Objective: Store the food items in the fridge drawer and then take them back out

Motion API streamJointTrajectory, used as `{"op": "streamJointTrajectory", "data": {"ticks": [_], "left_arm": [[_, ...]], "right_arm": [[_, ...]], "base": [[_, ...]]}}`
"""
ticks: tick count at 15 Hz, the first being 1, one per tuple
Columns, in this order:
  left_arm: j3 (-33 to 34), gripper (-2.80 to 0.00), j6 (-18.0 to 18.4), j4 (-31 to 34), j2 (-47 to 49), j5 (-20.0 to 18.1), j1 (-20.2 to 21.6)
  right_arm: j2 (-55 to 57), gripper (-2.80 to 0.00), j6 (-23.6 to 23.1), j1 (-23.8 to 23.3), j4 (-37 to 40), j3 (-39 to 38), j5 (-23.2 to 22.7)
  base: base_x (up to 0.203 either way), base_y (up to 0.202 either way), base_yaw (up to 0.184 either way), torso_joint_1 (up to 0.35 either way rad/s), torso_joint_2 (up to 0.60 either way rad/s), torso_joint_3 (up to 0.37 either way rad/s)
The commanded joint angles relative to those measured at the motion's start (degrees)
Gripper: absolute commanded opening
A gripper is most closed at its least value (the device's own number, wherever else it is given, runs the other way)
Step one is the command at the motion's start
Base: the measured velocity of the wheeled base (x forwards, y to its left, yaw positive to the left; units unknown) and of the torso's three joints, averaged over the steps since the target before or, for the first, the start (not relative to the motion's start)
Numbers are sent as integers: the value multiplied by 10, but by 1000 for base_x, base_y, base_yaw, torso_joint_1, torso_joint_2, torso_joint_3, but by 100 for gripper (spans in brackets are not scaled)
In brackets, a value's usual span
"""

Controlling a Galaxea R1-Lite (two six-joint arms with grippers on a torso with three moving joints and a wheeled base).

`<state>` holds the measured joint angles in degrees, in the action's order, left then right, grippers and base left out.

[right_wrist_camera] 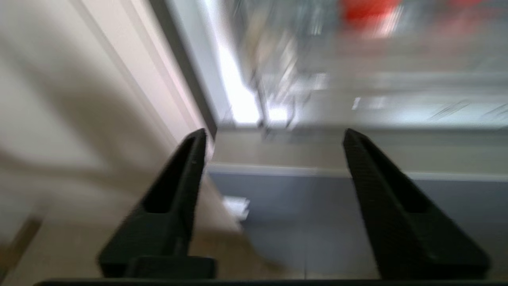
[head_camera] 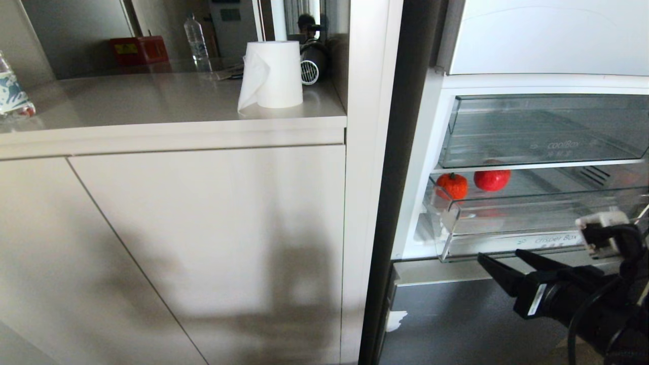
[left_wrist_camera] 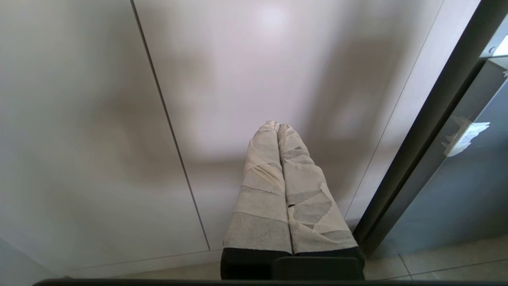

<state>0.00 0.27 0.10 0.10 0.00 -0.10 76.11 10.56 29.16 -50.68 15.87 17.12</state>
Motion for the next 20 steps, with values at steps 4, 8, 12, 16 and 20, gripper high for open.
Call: {"op": "streamJointTrajectory", "data": {"ticks": [4,8,12,16,20], "left_arm": [[0,-280,0,0,0,0,0],[0,-280,0,0,0,0,0],[0,-280,0,0,0,0,0],[0,-280,0,0,0,0,0],[0,-280,0,0,0,0,0]], "right_arm": [[-89,-280,-2,-74,301,220,-7],[11,-280,-18,-139,409,330,-19],[111,-280,-24,-152,415,406,-22],[177,-280,-34,-153,429,455,-23],[179,-280,-36,-153,580,540,-23]], "base": [[0,0,0,0,0,0],[0,0,0,0,0,0],[0,0,0,0,0,0],[0,0,0,0,0,0],[0,0,0,0,0,0]]}}
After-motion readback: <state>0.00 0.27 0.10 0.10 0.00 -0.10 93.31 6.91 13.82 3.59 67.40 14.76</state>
